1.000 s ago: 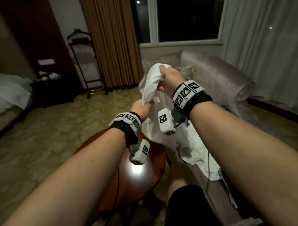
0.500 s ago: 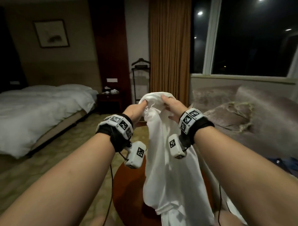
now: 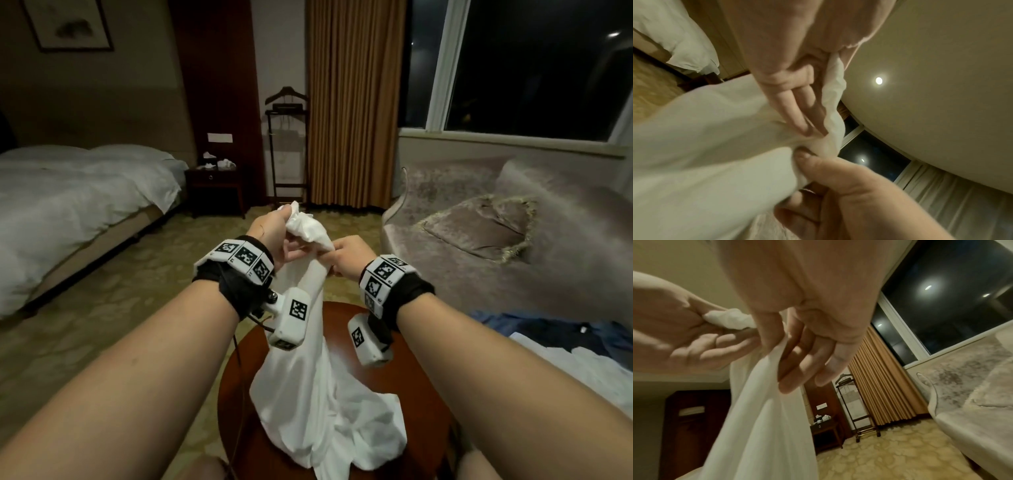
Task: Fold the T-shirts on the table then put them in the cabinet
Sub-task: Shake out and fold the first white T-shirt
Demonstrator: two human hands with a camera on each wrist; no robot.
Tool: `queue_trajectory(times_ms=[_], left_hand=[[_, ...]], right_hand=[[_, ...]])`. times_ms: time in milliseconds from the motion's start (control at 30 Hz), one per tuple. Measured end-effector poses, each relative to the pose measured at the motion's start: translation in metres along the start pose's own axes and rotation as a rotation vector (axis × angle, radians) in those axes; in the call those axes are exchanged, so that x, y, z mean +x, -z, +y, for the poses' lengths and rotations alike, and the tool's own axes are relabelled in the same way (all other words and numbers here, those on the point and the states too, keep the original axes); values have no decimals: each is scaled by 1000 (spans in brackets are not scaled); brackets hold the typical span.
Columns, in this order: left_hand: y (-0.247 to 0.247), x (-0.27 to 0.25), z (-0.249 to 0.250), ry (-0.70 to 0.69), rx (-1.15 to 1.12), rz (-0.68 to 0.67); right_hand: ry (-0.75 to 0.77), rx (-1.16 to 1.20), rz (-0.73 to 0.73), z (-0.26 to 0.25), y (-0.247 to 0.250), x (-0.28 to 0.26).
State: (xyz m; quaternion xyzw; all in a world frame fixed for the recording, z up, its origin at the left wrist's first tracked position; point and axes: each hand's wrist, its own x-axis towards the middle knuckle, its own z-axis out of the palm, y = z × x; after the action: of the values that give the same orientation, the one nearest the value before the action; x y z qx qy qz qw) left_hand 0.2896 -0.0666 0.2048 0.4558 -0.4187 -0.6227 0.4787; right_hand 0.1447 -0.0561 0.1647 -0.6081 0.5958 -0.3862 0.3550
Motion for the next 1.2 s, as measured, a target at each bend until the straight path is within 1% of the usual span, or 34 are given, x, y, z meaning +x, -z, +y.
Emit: queue_trajectory(times_ms=[67,133,200,233,300,400,500,667,733,767,867,933,1000,1067,1133,1200], left_hand=[[-1,2,3,-70,204,70],[3,8,5,-124,473,169],[11,19,5,-147,652,288],[13,23,5,-159,678,329],[12,18,4,-176,575,336],[10,18,3,-162,514,300],[6,13,5,-216,530,236],[1,6,3,-309,596,25],[0,4,3,-302,674,-74],[-2,2,3,-294,732,-102],[-10,-2,-2,-304,859,-115],[-16,-5,-5,-323,882,-145],[-23,-7,-8,-338,897,-203],[-28,-10,-8,-317,925,-226],[-32,-10,-7,-293,948,-178],[-33,-7,-7,-287,924,-115]], right_hand=[[-12,-35,33,6,7,6],[-8,5,41,10,13,12],[-24,66,33,12,19,14],[-23,113,26,13,22,14],[-38,211,39,13,26,15],[-38,278,108,13,31,17],[-21,265,189,14,35,24],[-75,159,158,10,45,29],[-121,202,169,9,48,27],[-150,242,168,10,49,27],[-218,315,94,7,50,16],[-226,344,54,3,49,8],[-220,359,40,3,49,4],[-221,368,14,5,50,4],[-206,323,9,10,50,6],[-126,215,18,14,50,5]])
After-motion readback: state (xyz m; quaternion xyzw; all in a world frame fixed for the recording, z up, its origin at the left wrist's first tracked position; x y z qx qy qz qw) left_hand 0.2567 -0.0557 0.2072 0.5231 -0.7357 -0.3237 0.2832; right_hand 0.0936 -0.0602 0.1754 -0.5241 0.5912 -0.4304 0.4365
